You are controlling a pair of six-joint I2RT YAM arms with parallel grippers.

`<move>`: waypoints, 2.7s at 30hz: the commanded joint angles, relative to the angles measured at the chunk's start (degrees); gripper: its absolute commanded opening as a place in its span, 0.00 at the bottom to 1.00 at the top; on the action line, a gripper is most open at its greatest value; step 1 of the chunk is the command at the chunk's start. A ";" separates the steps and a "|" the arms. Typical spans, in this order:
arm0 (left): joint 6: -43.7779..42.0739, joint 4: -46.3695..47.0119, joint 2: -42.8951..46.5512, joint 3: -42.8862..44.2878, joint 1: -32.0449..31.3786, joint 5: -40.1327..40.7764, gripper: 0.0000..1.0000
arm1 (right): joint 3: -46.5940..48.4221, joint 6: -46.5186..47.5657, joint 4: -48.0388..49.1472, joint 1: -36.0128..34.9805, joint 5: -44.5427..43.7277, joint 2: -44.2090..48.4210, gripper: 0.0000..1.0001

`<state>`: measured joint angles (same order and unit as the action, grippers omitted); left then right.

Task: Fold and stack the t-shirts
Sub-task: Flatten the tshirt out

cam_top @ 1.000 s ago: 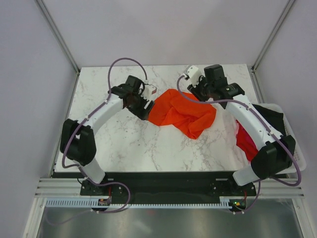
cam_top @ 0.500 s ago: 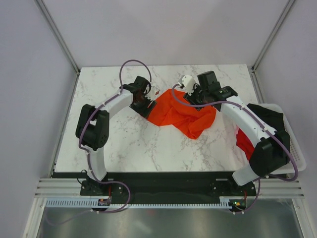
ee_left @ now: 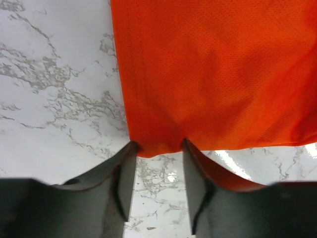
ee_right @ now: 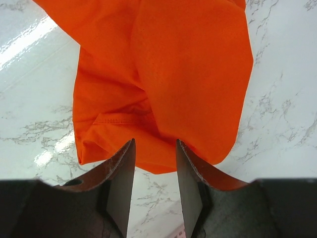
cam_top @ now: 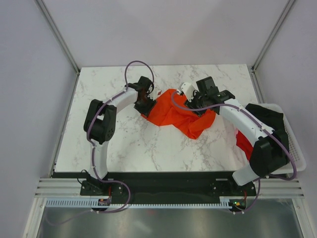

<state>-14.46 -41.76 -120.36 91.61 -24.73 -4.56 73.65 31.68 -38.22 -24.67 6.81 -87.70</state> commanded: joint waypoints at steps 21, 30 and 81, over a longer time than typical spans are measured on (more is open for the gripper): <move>-1.27 -1.22 10.39 -6.27 2.76 2.27 0.02 | 16.70 -1.44 7.63 -5.48 1.27 -20.14 0.47; -1.89 -1.22 12.34 -7.24 2.76 3.77 0.02 | 19.78 -2.68 4.38 -7.06 6.02 -24.10 0.49; -4.44 -9.48 32.38 -10.13 10.67 -0.62 0.02 | -10.98 -0.13 3.24 2.96 -15.43 10.80 0.37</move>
<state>-17.28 -49.63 -86.48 83.79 -13.80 -1.91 63.88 31.90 -34.57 -21.85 -8.23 -76.71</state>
